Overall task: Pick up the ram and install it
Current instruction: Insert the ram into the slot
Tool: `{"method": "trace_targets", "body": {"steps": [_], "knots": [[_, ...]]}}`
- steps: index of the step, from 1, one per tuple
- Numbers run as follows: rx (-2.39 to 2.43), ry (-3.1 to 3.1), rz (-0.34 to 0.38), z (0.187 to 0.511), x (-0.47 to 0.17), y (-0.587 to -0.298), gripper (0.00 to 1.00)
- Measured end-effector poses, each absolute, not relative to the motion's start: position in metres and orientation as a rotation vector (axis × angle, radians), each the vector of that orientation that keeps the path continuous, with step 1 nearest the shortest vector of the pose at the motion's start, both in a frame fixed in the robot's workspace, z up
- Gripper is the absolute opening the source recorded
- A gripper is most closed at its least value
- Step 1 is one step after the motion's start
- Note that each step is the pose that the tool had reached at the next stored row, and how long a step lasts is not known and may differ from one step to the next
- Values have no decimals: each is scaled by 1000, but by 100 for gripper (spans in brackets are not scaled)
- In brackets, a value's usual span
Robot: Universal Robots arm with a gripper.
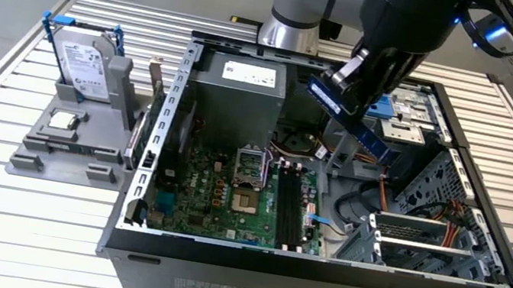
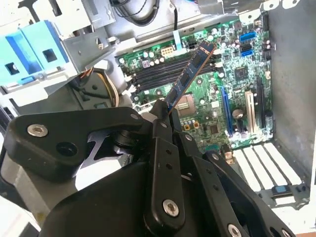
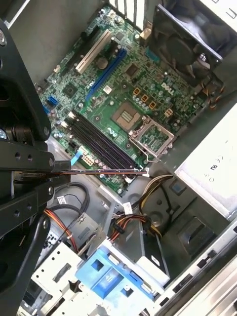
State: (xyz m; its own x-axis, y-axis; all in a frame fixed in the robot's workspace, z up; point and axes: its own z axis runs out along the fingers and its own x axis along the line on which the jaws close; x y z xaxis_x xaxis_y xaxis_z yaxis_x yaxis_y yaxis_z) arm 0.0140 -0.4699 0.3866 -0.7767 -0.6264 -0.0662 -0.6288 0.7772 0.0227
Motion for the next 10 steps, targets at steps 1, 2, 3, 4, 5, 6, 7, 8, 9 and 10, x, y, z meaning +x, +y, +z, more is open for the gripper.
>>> {"method": "trace_targets", "body": {"steps": [1, 2, 3, 4, 5, 6, 7, 8, 9, 10], "knots": [[-1013, 2915, 67, 387, 14, -470, 0], [-1002, 2919, 66, 387, 14, -470, 0], [-1000, 2919, 66, 387, 14, -470, 0], [-1000, 2919, 66, 387, 14, -470, 0], [-1000, 2919, 66, 387, 14, -470, 0], [-1000, 2919, 66, 387, 14, -470, 0], [-1000, 2919, 66, 387, 14, -470, 0], [-999, 2919, 66, 387, 14, -470, 0], [-993, 2921, 66, 387, 14, -470, 0], [-982, 2925, 66, 387, 14, -470, 0]]}}
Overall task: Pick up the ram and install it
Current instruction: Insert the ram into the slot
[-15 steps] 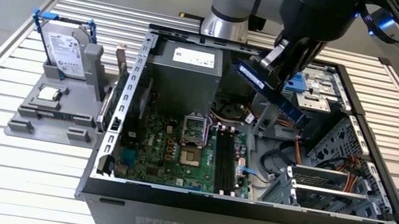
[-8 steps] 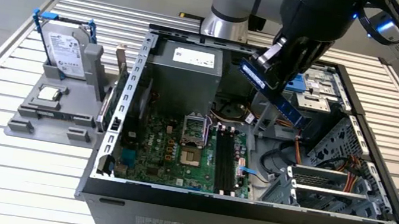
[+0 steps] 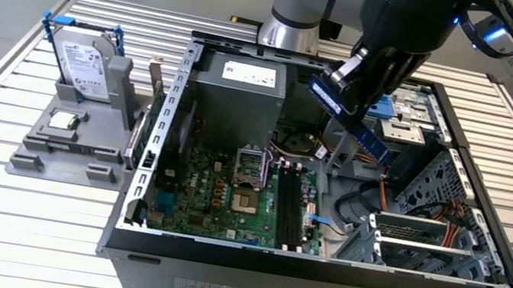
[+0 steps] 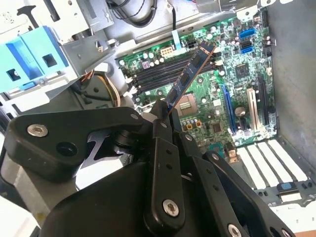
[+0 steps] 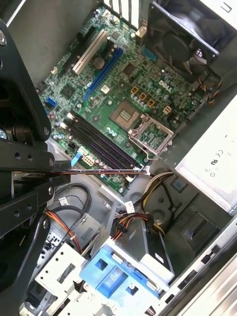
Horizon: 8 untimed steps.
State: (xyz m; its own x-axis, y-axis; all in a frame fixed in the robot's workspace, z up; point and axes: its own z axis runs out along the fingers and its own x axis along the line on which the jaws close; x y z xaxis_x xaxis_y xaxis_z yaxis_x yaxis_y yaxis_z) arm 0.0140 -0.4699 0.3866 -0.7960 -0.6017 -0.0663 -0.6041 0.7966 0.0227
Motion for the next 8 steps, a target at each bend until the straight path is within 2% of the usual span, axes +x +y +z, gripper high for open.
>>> {"method": "trace_targets", "body": {"steps": [8], "knots": [[-860, 2961, 62, 387, 14, -470, 0]]}}
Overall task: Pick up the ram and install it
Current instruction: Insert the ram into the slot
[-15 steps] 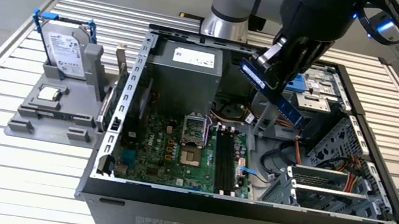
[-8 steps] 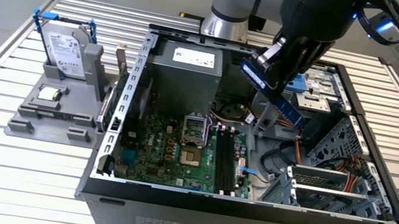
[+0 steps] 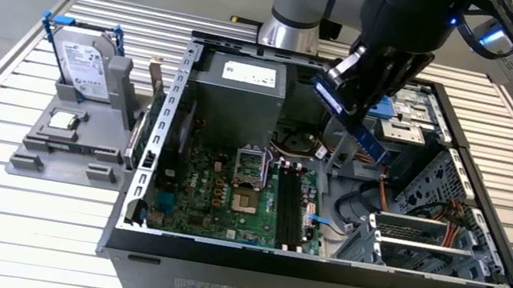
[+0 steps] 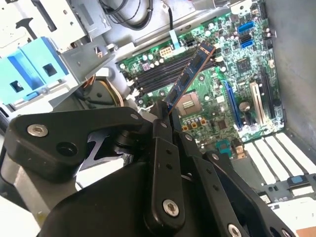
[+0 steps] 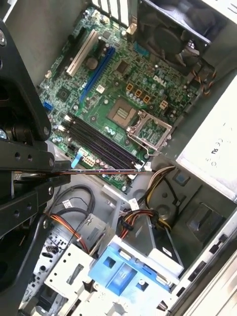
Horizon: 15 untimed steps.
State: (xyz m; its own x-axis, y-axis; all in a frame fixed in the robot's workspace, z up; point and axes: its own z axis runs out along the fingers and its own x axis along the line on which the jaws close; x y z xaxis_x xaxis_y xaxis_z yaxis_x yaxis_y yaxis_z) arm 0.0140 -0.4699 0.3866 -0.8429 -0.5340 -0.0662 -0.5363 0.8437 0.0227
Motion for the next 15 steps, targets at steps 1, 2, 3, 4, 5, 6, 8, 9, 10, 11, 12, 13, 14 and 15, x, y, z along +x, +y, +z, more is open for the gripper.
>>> {"method": "trace_targets", "body": {"steps": [1, 2, 3, 4, 5, 6, 8, 9, 10, 11, 12, 13, 14, 15], "knots": [[-844, 2966, 62, 387, 14, -470, 0], [-826, 2971, 61, 387, 14, -470, 0], [-809, 2975, 61, 387, 14, -470, 0], [-794, 2979, 60, 387, 14, -470, 0], [-776, 2983, 60, 387, 14, -470, 0], [-760, 2987, 59, 387, 14, -470, 0], [-728, 2995, 58, 387, 14, -470, 0], [-715, 2998, 58, 387, 14, -470, 0], [-701, 3001, 57, 387, 14, -470, 0], [-687, 3004, 57, 387, 14, -470, 0], [-674, 3007, 57, 387, 14, -470, 0], [-661, 3010, 56, 387, 14, -470, 0], [-649, 3012, 56, 387, 14, -470, 0], [-641, 3014, 55, 387, 14, -470, 0]]}}
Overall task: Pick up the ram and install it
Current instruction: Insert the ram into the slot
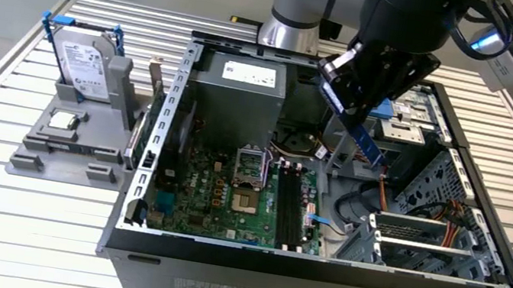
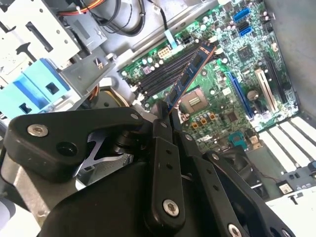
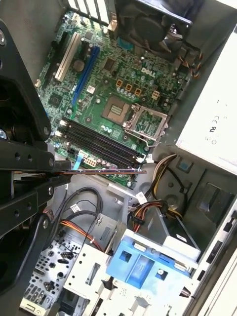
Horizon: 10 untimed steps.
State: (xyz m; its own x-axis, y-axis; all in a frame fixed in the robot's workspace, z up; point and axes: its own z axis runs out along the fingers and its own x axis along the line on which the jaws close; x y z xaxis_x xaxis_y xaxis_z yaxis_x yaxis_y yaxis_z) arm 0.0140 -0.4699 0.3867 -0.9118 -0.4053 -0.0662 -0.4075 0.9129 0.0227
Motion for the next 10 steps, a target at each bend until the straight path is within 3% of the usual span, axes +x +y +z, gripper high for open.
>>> {"method": "trace_targets", "body": {"steps": [10], "knots": [[-634, 3015, 55, 387, 14, -470, 0]]}}
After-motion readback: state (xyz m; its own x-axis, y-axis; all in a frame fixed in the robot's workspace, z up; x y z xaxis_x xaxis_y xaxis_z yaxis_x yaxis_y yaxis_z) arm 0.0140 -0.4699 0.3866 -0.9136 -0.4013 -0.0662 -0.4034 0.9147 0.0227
